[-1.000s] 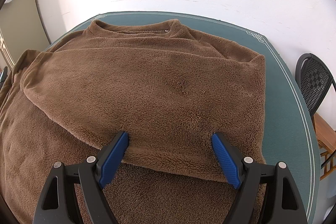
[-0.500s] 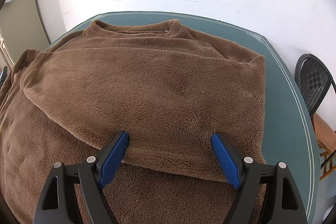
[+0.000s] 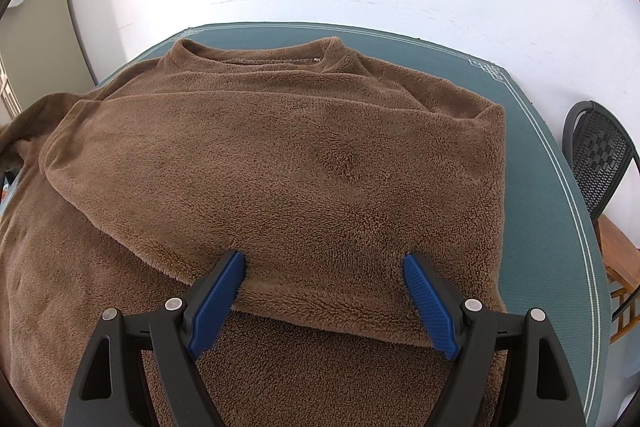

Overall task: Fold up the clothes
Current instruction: 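Grasp the other sleeve cuff with the left gripper and lift it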

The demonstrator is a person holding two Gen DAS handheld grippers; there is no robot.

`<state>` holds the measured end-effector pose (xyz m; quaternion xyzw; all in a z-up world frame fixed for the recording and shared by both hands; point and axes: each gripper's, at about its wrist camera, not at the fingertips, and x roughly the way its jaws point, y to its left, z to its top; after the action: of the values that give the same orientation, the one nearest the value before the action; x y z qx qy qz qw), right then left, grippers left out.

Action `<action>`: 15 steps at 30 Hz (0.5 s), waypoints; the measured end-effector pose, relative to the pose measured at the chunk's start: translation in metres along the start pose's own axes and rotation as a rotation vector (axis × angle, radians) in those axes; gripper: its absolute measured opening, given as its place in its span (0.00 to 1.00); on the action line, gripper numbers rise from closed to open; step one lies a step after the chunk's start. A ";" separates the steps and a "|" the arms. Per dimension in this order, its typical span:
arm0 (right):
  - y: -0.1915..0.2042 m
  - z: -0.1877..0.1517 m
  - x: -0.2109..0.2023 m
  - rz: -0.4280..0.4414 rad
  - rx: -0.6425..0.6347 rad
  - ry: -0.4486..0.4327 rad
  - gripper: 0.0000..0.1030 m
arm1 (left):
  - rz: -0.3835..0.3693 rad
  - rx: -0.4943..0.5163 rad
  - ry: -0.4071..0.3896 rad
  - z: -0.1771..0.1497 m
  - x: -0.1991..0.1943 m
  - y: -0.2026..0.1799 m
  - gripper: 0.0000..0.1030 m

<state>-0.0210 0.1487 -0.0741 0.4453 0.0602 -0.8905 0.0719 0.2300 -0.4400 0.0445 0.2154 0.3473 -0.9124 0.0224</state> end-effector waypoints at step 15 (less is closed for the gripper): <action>-0.001 0.000 0.001 0.002 0.004 -0.001 0.81 | -0.075 -0.177 0.074 0.054 0.034 -0.040 0.08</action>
<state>-0.0223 0.1498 -0.0750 0.4452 0.0581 -0.8907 0.0719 0.1712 -0.4409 0.0917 0.2331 0.4349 -0.8698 -0.0056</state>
